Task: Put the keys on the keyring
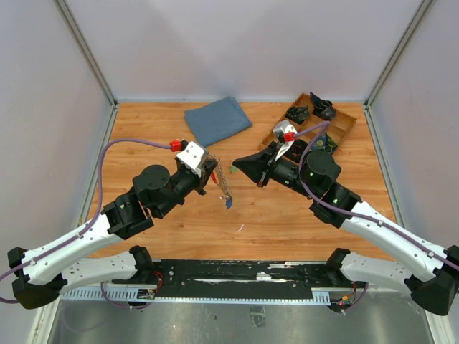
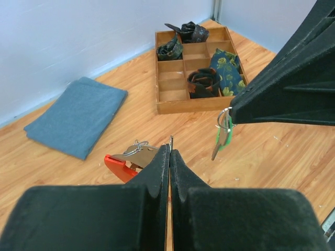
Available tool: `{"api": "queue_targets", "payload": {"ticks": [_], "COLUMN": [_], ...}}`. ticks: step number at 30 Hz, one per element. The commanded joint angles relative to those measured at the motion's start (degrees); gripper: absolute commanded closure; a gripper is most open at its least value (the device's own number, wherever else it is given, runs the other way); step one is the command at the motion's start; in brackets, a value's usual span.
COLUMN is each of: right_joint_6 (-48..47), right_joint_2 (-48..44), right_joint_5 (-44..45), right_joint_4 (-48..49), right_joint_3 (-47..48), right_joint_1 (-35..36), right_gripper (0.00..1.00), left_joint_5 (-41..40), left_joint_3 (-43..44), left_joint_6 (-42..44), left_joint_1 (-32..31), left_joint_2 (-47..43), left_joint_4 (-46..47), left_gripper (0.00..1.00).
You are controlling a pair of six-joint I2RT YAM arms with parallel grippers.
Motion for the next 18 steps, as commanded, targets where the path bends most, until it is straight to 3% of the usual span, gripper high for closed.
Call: {"api": "queue_targets", "payload": {"ticks": [1, 18], "right_joint_6": [2.66, 3.37], "right_joint_2": [1.57, 5.2], "right_joint_5": [2.05, 1.91], "right_joint_4": [9.85, 13.11], "right_joint_3": [0.36, 1.08], "right_joint_1": [1.56, 3.13], "right_gripper": [0.99, 0.99], "left_joint_5": [-0.11, 0.89], "left_joint_3": [2.32, 0.89], "left_joint_6": [-1.5, -4.6], "left_joint_1": [0.23, 0.25], "left_joint_2": [-0.61, -1.27], "left_joint_4": [4.75, 7.45], "left_gripper": [1.0, 1.0]}}
